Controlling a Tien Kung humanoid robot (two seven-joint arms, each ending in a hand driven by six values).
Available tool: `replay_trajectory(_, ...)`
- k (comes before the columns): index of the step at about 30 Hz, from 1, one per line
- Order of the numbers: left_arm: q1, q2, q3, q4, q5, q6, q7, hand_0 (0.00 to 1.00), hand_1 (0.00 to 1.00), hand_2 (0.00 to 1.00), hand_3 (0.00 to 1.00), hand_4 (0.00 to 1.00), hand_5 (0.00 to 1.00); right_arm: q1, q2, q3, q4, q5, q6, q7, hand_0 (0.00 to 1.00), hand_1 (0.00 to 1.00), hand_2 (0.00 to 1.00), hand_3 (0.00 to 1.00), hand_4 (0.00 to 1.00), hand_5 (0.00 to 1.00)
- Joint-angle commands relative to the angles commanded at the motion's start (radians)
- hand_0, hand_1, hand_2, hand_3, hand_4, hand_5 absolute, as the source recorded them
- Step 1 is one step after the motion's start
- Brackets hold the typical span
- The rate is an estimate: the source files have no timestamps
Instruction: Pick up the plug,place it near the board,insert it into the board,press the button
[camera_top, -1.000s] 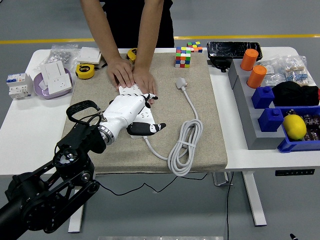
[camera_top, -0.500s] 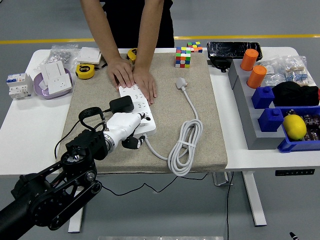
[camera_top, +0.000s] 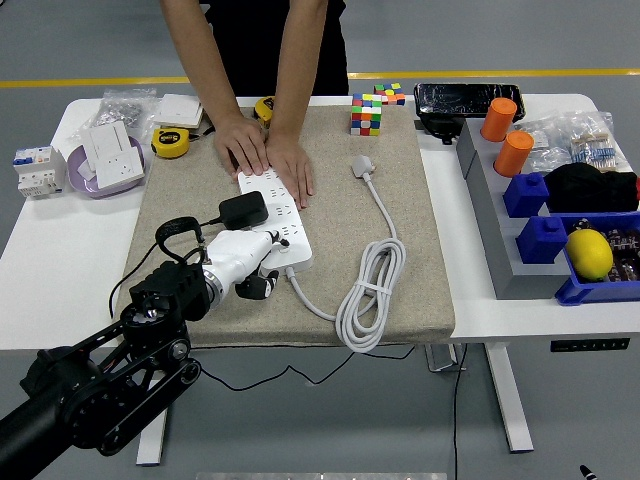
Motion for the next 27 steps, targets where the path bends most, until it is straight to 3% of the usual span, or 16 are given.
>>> replay_trajectory(27, 0.0, 0.002, -0.003, 0.01, 0.016, 0.001, -0.008, 0.163, 0.034, 0.144, 0.763, 0.48, 0.049, 0.003, 0.0, 0.006, 0.0, 0.001, 0.0, 0.001, 0.892, 0.784, 0.769, 0.789, 0.998, 0.998)
